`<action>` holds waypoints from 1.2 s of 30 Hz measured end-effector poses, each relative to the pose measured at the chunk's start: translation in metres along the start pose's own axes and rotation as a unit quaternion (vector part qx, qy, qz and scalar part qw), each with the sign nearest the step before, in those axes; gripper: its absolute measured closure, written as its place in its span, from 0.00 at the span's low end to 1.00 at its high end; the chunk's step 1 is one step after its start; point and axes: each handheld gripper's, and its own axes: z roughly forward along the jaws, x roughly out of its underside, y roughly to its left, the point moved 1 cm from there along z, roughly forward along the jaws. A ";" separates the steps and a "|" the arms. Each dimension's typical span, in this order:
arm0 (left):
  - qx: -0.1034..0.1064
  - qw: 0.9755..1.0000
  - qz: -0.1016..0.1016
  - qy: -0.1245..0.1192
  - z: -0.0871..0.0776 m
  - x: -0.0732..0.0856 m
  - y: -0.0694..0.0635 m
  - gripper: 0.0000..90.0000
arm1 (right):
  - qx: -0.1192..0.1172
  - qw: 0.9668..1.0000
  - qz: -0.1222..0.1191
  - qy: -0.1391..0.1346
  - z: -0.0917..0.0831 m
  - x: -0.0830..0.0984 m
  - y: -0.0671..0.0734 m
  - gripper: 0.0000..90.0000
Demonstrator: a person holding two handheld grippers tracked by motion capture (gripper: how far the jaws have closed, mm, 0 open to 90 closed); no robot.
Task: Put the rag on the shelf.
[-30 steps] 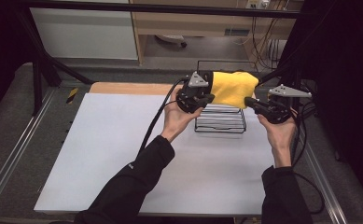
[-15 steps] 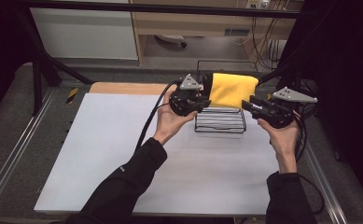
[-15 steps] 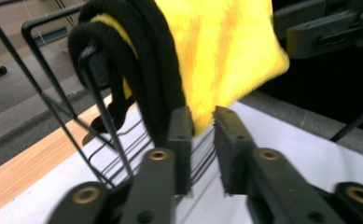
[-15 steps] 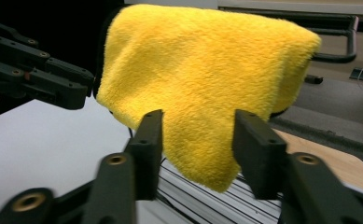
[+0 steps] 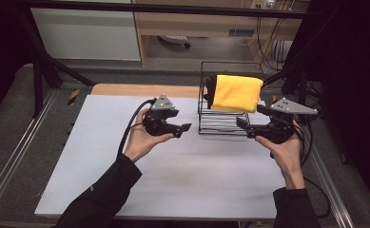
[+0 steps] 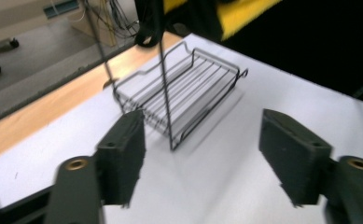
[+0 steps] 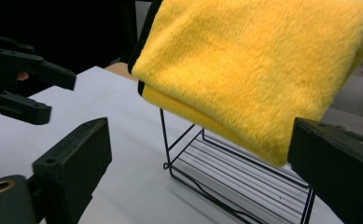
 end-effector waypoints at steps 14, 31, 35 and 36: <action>-0.039 0.999 -0.026 0.019 -0.046 0.094 0.023 0.09 | -0.022 0.998 0.013 0.056 0.014 0.050 0.018 0.01; -0.048 0.996 -0.064 0.044 -0.071 0.176 0.037 0.10 | -0.074 0.990 0.024 0.119 0.027 0.125 0.017 0.01; -0.051 0.995 -0.067 0.048 -0.077 0.185 0.040 0.10 | -0.075 0.988 0.030 0.135 0.023 0.143 0.012 0.01; -0.053 0.995 -0.068 0.044 -0.078 0.187 0.041 0.10 | -0.074 0.987 0.033 0.140 0.022 0.147 0.011 0.01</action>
